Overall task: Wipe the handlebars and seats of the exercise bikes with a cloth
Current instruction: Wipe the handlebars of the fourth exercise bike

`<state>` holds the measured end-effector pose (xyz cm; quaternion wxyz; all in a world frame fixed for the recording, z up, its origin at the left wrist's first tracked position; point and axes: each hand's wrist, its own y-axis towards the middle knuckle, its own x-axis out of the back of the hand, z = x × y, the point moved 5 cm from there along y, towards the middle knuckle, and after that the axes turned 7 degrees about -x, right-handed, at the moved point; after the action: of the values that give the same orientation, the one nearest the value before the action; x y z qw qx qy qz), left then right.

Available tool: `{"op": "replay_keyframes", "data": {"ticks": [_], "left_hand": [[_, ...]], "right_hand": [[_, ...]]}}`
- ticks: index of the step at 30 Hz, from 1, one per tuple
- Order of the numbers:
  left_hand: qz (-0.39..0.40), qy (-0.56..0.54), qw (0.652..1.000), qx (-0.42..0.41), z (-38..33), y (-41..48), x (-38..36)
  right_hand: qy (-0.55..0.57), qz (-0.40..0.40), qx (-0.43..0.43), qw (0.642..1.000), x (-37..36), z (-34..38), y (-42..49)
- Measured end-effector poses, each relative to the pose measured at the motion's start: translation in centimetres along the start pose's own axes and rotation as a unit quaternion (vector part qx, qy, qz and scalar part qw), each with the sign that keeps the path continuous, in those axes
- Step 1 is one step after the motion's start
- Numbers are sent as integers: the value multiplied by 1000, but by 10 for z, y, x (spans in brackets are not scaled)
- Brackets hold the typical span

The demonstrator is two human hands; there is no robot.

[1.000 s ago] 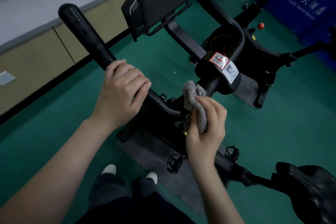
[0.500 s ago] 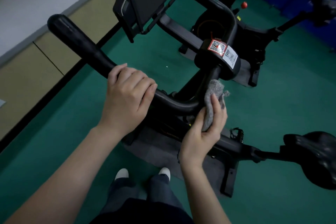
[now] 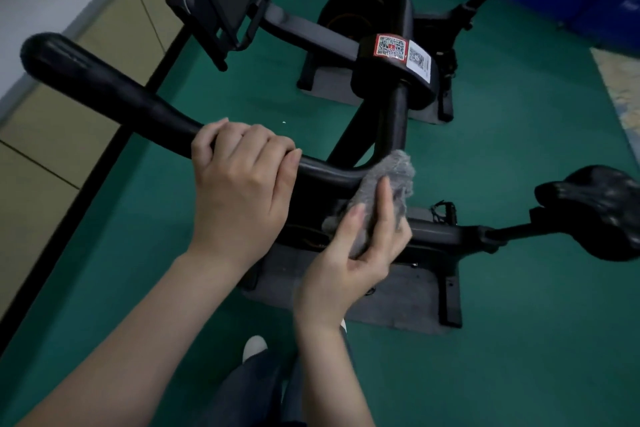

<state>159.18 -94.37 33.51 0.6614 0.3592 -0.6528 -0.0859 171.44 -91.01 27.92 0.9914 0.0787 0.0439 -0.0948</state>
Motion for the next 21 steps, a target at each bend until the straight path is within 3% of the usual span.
{"op": "replay_keyframes", "data": {"ticks": [4,9,17,19,21], "left_hand": [[1,-3,1000,-8,1,0,1],[11,-8,1000,-8,1,-1,3],[20,-8,1000,-17,2,0,4],[23,-17,999,-19,3,0,5],[23,-20,999,-14,3,0,5]], "right_hand": [[-35,-4,37,999,-6,1,-14],[-3,-48,7,999,-5,-1,19],[-108,26,176,978,-28,11,-20],[-111,3,166,980,-20,9,-4],[-71,-31,100,992,-11,3,15]]}}
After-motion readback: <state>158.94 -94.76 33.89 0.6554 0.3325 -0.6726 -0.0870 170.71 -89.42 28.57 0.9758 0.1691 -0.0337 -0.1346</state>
